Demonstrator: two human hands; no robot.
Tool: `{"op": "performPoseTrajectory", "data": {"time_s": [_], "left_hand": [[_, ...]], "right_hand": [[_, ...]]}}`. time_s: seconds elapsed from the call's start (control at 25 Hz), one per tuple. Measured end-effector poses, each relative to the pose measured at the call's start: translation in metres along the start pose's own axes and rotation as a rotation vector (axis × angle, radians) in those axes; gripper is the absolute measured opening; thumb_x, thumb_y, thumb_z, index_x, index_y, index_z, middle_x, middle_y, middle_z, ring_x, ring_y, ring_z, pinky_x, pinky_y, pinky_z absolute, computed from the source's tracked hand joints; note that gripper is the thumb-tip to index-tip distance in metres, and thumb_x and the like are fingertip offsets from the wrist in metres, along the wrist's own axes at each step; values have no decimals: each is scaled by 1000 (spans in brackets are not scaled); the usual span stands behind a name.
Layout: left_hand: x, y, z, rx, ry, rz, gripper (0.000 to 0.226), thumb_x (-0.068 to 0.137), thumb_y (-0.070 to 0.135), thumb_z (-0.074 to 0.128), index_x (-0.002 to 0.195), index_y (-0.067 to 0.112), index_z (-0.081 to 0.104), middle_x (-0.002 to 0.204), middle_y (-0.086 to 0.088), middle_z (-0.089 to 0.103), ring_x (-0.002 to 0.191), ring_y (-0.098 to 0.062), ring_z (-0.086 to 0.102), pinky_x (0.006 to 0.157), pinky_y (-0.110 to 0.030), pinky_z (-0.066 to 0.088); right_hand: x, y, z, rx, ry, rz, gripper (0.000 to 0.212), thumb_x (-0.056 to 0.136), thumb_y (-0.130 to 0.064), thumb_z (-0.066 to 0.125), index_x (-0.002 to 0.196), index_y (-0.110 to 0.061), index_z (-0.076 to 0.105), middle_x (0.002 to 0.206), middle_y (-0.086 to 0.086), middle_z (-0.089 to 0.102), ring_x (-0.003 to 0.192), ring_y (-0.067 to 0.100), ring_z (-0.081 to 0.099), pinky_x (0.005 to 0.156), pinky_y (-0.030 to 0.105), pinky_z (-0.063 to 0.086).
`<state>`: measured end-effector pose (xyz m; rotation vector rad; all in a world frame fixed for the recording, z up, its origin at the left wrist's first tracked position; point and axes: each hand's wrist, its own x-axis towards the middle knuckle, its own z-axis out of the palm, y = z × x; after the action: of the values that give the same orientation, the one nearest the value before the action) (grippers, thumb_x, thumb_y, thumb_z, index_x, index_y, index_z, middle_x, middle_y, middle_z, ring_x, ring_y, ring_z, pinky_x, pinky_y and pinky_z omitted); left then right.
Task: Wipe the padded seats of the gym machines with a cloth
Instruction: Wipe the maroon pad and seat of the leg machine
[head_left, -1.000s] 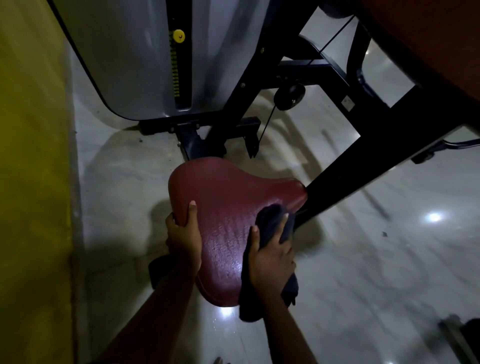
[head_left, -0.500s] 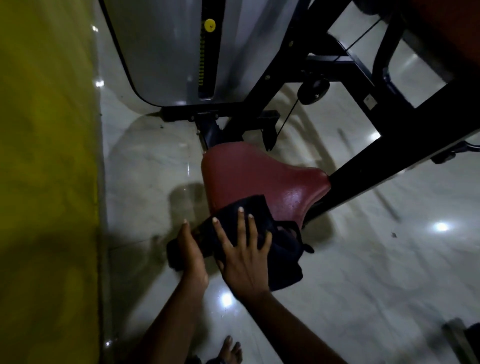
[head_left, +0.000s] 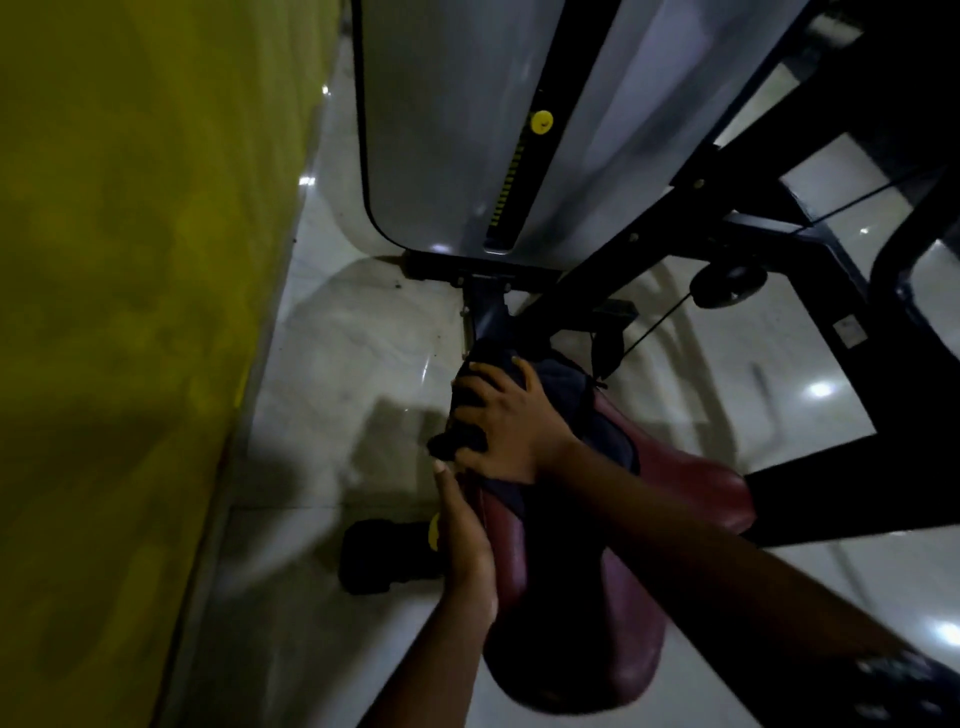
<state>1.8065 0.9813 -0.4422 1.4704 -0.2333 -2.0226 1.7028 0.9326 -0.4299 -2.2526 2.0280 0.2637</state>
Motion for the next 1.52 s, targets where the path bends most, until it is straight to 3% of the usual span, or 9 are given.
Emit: {"op": "performPoseTrajectory", "data": {"time_s": [0.08,0.24,0.44,0.72,0.88,1.0,1.2,1.4,1.52], "left_hand": [[-1,-4,6,137,120,134,45,95,46,37,122,15,58,119,-3,58,118,-21,52,93,-24,38],[5,-16,6,526,188,137,68,91,61,16,134,20,50,137,-11,52,126,-31,46,106,-36,31],[16,-23,8,677,208,284,64,91,58,21,131,18,50,133,-12,54,123,-32,48,98,-37,34],[19,-29,5,749,204,359,89,67,77,16,126,21,52,123,-12,59,118,-34,52,97,-43,39],[16,-30,3,712,181,327,90,67,85,15,124,25,53,122,-8,60,115,-33,54,99,-46,40],[15,-29,6,708,205,312,77,81,76,20,125,22,53,123,-13,60,115,-34,54,99,-45,41],[10,-26,6,652,182,306,91,72,81,16,127,18,51,124,-16,60,111,-36,56,97,-47,44],[16,-29,3,531,106,318,72,81,76,29,120,22,57,119,-10,65,110,-31,59,99,-47,44],[30,-46,-20,483,-46,231,94,61,94,29,126,30,55,130,2,59,122,-21,54,107,-45,39]], "right_hand": [[-14,2,9,-33,60,-147,53,77,-58,33,110,-28,63,135,1,51,137,24,31,110,60,11],[-12,29,13,19,65,-340,50,79,-58,38,111,-29,61,125,-2,56,130,23,39,108,50,13],[43,59,3,46,-59,-81,57,81,-65,30,124,-35,52,123,-1,54,118,23,44,93,42,30],[-39,103,16,571,5,523,66,88,-64,37,145,-34,23,145,5,40,128,29,43,103,39,35],[-76,69,22,197,24,745,80,77,-75,7,147,-37,13,149,9,34,132,32,37,106,51,29],[-98,4,26,148,182,719,65,86,-60,24,146,-35,24,152,12,29,138,34,28,108,55,14],[-161,-5,47,77,237,323,69,81,-57,44,145,-41,24,156,0,17,140,26,25,110,50,13],[-116,-1,42,44,288,644,61,84,-58,35,141,-37,33,149,6,36,137,27,34,108,51,12],[-125,-46,49,72,326,619,62,80,-42,39,141,-31,34,147,7,39,137,27,29,110,48,9]]}}
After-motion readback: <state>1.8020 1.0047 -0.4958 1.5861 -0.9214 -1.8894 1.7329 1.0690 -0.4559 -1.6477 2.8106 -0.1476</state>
